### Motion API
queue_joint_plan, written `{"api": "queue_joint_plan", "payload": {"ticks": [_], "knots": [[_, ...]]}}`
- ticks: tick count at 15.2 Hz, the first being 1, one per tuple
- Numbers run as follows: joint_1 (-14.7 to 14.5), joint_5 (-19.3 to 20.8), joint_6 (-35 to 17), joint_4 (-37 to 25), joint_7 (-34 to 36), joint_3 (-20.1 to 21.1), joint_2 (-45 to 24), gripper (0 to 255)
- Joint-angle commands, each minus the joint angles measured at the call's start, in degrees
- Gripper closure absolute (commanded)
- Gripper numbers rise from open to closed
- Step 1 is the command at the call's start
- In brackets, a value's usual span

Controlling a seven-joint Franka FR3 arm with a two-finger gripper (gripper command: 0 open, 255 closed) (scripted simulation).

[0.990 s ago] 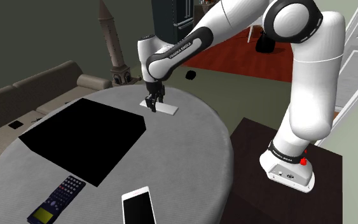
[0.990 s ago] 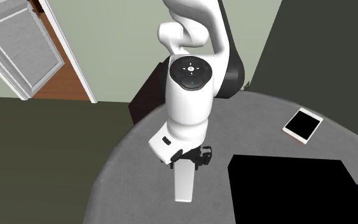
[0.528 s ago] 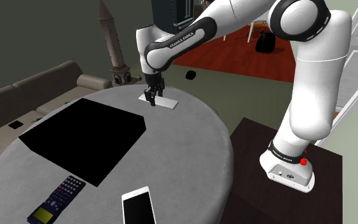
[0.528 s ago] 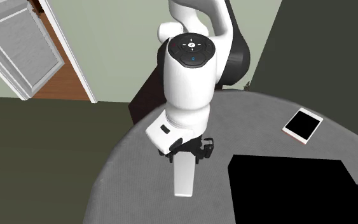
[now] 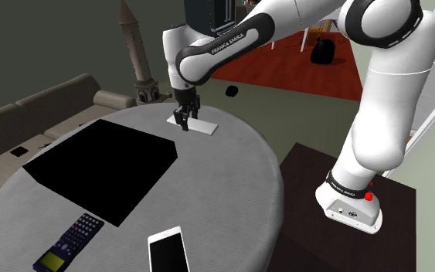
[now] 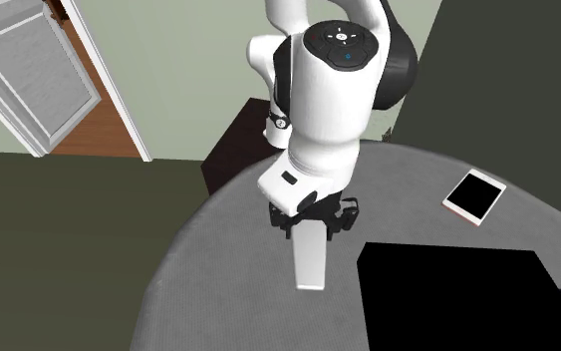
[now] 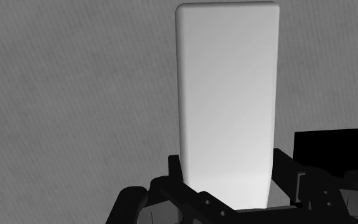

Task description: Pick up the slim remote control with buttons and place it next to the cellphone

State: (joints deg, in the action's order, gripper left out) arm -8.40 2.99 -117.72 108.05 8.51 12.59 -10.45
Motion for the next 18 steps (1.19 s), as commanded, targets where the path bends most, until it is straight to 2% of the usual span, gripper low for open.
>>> {"api": "queue_joint_plan", "payload": {"ticks": [1,9,18], "knots": [[-0.8,-0.5,-0.9,3.6,1.4,0.7,2.8,255],[-5.4,-2.8,-2.9,13.4,9.6,5.2,10.8,255],[-11.3,-5.7,-3.5,19.4,20.0,11.4,16.5,255]]}}
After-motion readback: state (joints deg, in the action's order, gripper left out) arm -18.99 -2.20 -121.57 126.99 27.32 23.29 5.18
